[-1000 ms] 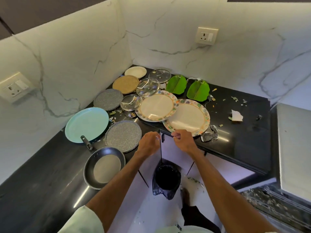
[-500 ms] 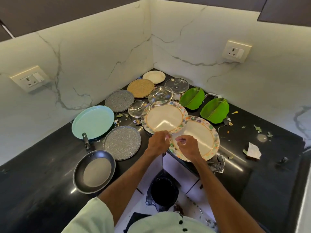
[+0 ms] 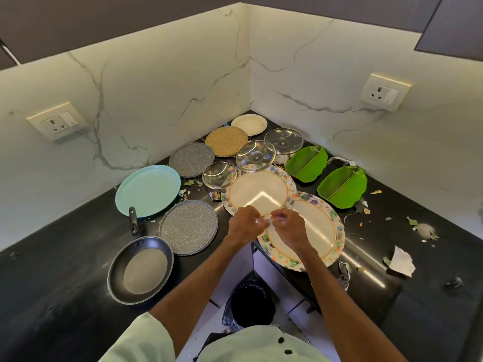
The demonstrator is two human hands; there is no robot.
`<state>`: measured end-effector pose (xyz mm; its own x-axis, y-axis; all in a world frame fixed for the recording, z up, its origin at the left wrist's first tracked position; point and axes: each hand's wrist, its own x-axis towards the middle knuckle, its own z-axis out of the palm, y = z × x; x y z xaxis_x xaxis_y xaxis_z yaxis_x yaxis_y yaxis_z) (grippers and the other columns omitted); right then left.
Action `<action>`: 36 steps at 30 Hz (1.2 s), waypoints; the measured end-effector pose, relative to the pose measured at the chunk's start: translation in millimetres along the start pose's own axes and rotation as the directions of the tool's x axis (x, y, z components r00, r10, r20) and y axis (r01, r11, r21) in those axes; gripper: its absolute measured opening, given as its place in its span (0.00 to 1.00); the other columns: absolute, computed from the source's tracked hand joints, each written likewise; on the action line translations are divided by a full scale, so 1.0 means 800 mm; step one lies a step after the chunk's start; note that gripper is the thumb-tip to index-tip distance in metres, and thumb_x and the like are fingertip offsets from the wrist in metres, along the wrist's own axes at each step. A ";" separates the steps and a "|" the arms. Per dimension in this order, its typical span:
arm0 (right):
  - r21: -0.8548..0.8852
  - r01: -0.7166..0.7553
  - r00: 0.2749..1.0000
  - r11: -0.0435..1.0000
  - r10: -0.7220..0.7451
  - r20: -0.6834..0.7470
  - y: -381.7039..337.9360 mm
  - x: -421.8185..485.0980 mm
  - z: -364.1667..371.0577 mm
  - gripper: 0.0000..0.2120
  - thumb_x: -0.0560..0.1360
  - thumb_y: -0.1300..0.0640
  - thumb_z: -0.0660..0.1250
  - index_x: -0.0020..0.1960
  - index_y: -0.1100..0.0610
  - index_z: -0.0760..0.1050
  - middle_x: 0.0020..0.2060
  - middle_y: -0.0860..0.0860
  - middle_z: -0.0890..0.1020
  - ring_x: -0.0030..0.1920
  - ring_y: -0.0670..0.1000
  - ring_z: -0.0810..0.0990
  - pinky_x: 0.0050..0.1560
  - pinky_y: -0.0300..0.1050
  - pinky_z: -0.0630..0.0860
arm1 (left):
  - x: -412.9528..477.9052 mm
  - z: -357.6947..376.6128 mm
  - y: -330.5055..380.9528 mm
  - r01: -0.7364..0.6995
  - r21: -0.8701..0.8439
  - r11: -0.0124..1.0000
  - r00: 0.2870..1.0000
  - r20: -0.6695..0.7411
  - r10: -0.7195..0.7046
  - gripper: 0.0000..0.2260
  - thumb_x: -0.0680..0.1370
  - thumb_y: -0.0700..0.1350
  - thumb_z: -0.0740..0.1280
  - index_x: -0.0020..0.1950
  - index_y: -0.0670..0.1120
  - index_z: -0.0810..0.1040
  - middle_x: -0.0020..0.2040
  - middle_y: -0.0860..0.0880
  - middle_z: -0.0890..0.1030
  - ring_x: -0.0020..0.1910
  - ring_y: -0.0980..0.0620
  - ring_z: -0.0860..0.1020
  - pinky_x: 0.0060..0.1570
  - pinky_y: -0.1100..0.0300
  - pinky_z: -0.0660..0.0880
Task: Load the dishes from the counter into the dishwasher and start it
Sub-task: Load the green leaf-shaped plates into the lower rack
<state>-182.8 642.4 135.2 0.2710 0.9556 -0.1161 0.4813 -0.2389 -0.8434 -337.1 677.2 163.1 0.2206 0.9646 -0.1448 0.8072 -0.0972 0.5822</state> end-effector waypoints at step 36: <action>0.362 -0.725 0.448 0.586 0.801 -0.397 0.131 0.188 -0.121 0.20 0.77 0.57 0.68 0.65 0.67 0.75 0.62 0.63 0.80 0.62 0.64 0.79 0.58 0.55 0.76 | 0.209 0.057 0.038 -0.131 0.056 0.990 0.976 0.180 0.120 0.14 0.79 0.55 0.65 0.53 0.45 0.82 0.55 0.47 0.82 0.54 0.45 0.79 0.55 0.52 0.74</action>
<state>-10.7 744.0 80.3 0.8381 0.1684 -0.5189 -0.2167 -0.7702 -0.5999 -250.8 824.0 119.8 0.4103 0.8862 -0.2154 0.8005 -0.2368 0.5506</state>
